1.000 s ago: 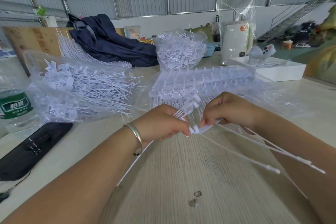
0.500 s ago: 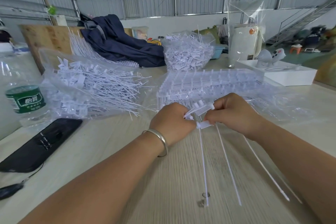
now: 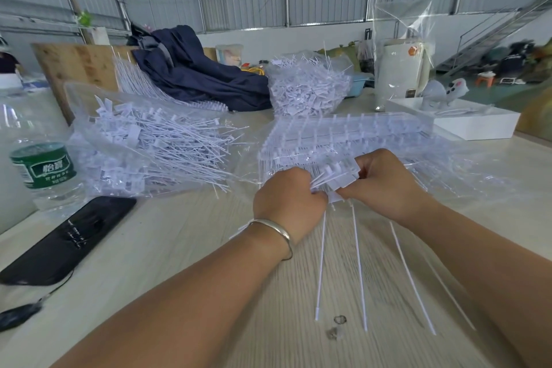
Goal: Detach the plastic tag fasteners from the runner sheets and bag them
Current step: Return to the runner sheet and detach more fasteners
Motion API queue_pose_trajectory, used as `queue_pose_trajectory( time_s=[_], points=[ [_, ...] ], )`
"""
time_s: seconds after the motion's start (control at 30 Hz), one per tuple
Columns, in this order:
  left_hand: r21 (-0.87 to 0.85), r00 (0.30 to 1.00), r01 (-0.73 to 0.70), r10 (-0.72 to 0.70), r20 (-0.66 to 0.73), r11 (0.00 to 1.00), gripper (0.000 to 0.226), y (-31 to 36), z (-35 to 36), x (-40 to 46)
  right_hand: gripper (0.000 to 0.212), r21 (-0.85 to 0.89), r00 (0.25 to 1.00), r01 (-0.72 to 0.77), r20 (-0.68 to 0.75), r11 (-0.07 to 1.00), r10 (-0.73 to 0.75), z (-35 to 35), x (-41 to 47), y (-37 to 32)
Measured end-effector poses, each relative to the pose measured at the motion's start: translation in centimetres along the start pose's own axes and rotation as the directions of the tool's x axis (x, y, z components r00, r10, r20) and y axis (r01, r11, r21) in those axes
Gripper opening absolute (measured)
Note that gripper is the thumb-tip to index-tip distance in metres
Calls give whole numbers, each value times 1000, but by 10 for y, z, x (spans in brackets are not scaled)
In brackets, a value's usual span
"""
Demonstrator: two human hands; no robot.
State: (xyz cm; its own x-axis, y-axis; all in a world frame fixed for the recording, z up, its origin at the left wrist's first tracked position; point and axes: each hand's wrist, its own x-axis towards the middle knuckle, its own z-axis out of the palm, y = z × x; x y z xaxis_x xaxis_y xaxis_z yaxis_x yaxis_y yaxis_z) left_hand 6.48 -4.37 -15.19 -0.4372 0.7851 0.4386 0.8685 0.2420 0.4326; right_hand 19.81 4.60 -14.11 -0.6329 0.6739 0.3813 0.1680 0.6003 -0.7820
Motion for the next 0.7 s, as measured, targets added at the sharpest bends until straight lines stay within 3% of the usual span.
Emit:
queue_pose_trajectory(
  time_s=[0.17, 0.27, 0.33, 0.4, 0.5, 0.7],
  points=[
    [50, 997, -38, 42, -68, 998, 31, -6, 2, 1, 28, 37, 996, -70, 51, 997, 68, -5, -3, -14],
    [68, 975, 197, -189, -114, 978, 28, -44, -21, 17, 13, 177, 986, -78, 159, 981, 49, -15, -11, -26],
    [-48, 944, 298, -302, -129, 953, 23, -66, -32, 23, 7, 246, 995, -54, 94, 968, 31, -23, -11, -22],
    [-152, 956, 247, -266, -124, 957, 26, -58, -29, 20, 10, 268, 997, -74, 31, 960, 69, -27, -6, -13],
    [-333, 984, 158, -178, -30, 930, 30, -30, -14, 12, 10, 161, 992, -125, 22, 979, 123, -22, -3, -3],
    [-432, 993, 122, -114, 45, 894, 38, -18, -12, 3, 9, 92, 996, -85, 19, 992, 83, -17, -8, -4]
  ],
)
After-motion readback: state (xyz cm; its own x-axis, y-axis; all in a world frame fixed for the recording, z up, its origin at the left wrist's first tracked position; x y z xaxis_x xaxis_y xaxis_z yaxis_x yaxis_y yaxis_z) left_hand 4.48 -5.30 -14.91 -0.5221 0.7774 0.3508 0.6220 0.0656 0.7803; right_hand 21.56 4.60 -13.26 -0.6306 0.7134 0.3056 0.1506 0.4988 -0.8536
